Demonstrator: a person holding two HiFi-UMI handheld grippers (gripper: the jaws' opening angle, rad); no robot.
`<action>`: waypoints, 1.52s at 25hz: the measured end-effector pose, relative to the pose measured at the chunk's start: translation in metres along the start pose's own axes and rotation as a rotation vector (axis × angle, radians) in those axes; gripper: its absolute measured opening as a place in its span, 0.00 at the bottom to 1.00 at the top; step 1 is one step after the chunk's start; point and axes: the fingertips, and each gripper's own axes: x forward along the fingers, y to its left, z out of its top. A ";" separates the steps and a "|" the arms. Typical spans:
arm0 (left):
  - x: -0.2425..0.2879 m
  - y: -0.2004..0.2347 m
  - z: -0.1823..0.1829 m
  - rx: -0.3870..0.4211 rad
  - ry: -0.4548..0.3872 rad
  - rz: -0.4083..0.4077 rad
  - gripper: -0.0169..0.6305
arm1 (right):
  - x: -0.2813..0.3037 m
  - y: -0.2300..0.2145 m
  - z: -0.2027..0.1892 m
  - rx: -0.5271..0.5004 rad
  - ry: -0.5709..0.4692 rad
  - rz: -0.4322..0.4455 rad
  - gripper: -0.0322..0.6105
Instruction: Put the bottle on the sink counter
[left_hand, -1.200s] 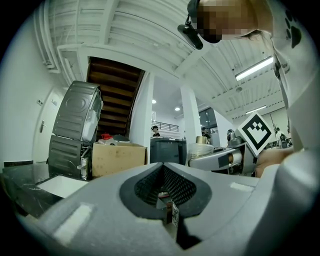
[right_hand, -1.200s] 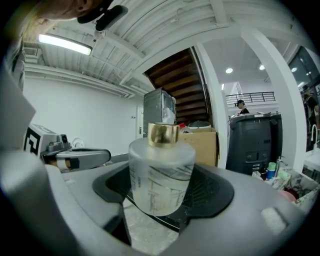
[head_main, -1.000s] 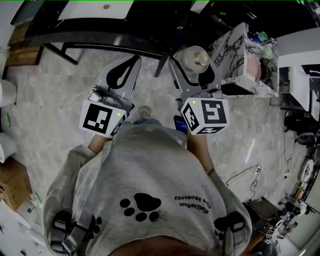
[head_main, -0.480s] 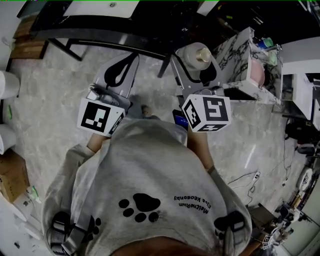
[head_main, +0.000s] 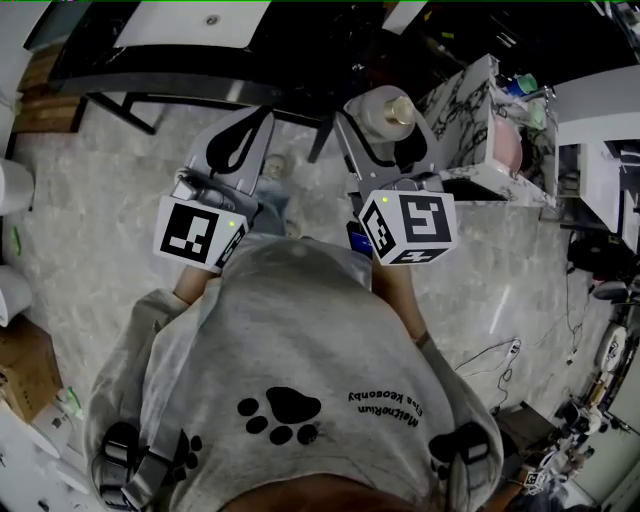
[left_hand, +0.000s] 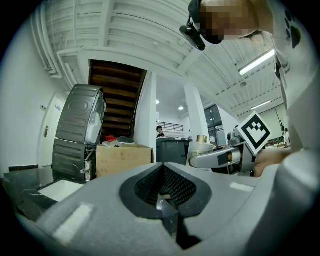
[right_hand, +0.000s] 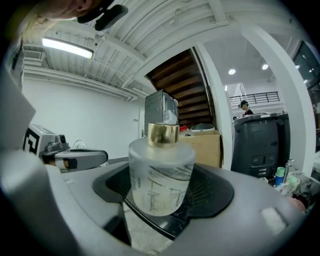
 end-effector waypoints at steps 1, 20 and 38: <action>0.005 0.002 -0.001 -0.001 0.002 -0.007 0.03 | 0.003 -0.003 0.000 -0.001 0.003 -0.006 0.58; 0.151 0.074 -0.005 -0.002 0.016 -0.144 0.03 | 0.112 -0.085 0.019 -0.012 0.010 -0.123 0.58; 0.253 0.140 -0.027 -0.043 0.015 -0.318 0.03 | 0.191 -0.127 0.016 -0.027 0.064 -0.291 0.58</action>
